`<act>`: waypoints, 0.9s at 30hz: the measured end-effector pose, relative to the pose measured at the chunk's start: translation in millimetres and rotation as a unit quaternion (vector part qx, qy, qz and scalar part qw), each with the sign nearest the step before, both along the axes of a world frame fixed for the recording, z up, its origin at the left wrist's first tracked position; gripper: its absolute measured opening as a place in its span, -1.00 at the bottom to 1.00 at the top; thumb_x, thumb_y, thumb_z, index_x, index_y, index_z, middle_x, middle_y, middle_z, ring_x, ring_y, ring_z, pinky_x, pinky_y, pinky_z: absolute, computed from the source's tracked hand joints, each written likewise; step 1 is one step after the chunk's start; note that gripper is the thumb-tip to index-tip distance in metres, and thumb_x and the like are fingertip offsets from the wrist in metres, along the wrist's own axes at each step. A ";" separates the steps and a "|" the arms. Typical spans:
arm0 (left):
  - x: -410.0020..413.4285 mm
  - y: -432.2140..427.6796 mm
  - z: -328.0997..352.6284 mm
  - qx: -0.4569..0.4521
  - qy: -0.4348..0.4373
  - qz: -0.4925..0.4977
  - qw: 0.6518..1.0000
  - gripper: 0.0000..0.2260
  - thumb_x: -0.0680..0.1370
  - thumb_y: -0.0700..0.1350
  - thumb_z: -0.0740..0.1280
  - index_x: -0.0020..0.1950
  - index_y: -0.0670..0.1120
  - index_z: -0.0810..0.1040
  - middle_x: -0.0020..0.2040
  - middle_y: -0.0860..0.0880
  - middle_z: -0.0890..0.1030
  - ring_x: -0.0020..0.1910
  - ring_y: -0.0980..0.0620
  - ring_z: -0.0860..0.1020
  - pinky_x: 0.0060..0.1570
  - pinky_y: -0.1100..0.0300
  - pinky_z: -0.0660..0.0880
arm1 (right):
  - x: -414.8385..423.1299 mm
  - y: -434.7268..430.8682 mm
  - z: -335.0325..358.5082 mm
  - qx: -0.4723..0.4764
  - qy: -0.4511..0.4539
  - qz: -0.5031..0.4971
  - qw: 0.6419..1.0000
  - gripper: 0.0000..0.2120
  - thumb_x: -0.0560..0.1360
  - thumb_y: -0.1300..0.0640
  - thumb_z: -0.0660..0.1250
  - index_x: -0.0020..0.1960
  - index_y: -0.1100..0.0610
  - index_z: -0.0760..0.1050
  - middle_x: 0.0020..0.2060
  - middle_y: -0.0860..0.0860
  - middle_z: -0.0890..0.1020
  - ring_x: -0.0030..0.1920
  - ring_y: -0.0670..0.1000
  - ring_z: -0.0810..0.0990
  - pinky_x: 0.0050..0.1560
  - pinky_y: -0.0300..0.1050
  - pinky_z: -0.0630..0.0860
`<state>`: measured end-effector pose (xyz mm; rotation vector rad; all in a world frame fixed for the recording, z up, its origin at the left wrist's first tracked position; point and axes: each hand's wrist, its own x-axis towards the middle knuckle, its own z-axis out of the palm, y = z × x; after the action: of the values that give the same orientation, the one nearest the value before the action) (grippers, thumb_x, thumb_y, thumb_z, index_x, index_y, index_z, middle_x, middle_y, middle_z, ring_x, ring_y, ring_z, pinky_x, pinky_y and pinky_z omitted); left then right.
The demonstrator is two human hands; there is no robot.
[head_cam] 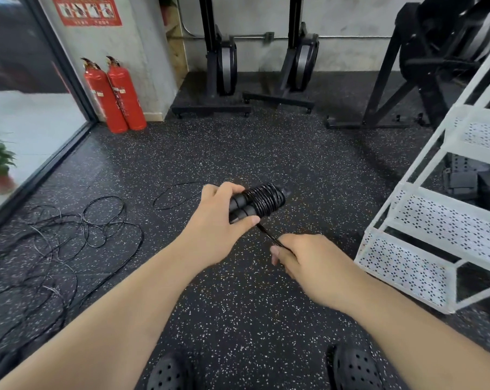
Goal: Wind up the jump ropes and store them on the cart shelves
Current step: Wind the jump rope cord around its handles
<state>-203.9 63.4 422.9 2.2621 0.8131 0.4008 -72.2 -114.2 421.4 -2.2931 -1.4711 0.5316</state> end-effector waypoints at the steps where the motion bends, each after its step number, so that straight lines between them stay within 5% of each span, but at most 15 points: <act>1: 0.1 0.5 -1.0 0.011 0.013 0.001 1.000 -0.49 0.58 0.08 0.53 0.46 0.13 0.41 0.26 0.10 0.36 0.07 0.32 0.47 0.06 0.36 0.36 | -0.3 -1.9 2.2 -0.007 -0.037 0.005 0.999 -0.67 0.73 -0.18 0.14 -0.06 -0.07 0.54 -0.29 -0.07 0.62 -0.30 -0.07 0.58 -0.15 0.03 0.56; 6: 2.0 1.9 -4.9 0.068 0.024 0.020 0.997 -0.46 0.43 0.18 0.64 0.31 0.10 0.53 0.16 0.12 0.44 0.08 0.13 0.51 0.13 0.17 0.46 | -7.8 -5.0 14.0 -0.031 -0.221 0.028 0.974 -0.72 0.72 -0.20 0.15 0.12 -0.09 0.55 -0.05 -0.12 0.59 -0.04 0.00 0.59 -0.07 -0.03 0.53; 16: 7.8 -6.0 -5.0 0.059 0.027 -0.084 0.994 -0.51 0.33 0.29 0.65 0.21 0.22 0.69 0.03 0.16 0.50 0.01 0.21 0.53 0.05 0.19 0.48 | 24.4 -12.5 32.4 0.021 -0.301 0.022 0.953 -0.67 0.71 -0.22 0.04 0.14 -0.17 0.56 -0.13 -0.16 0.51 -0.06 -0.06 0.52 -0.12 -0.07 0.53; 23: 8.6 -24.0 5.7 0.063 0.062 -0.240 0.967 -0.49 0.40 0.10 0.68 0.31 0.22 0.65 0.13 0.25 0.52 0.12 0.27 0.54 0.14 0.36 0.44 | 58.5 -21.1 26.4 -0.007 -0.123 0.040 0.992 -0.70 0.58 -0.38 0.26 0.10 -0.25 0.64 -0.17 -0.29 0.63 -0.11 -0.22 0.57 -0.03 -0.01 0.58; 27: 6.9 -28.5 14.7 0.038 0.041 -0.264 0.963 -0.44 0.41 0.03 0.68 0.35 0.26 0.58 0.20 0.28 0.56 0.23 0.25 0.55 0.27 0.22 0.47 | 65.9 -28.3 30.5 0.005 -0.036 0.049 0.998 -0.81 0.53 -0.32 0.41 0.10 -0.33 0.67 -0.21 -0.31 0.68 -0.17 -0.27 0.61 -0.10 -0.13 0.54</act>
<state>-197.0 34.9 437.5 2.4637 0.2081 0.0881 -6.3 -142.5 451.8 -2.2636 -1.6227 0.4729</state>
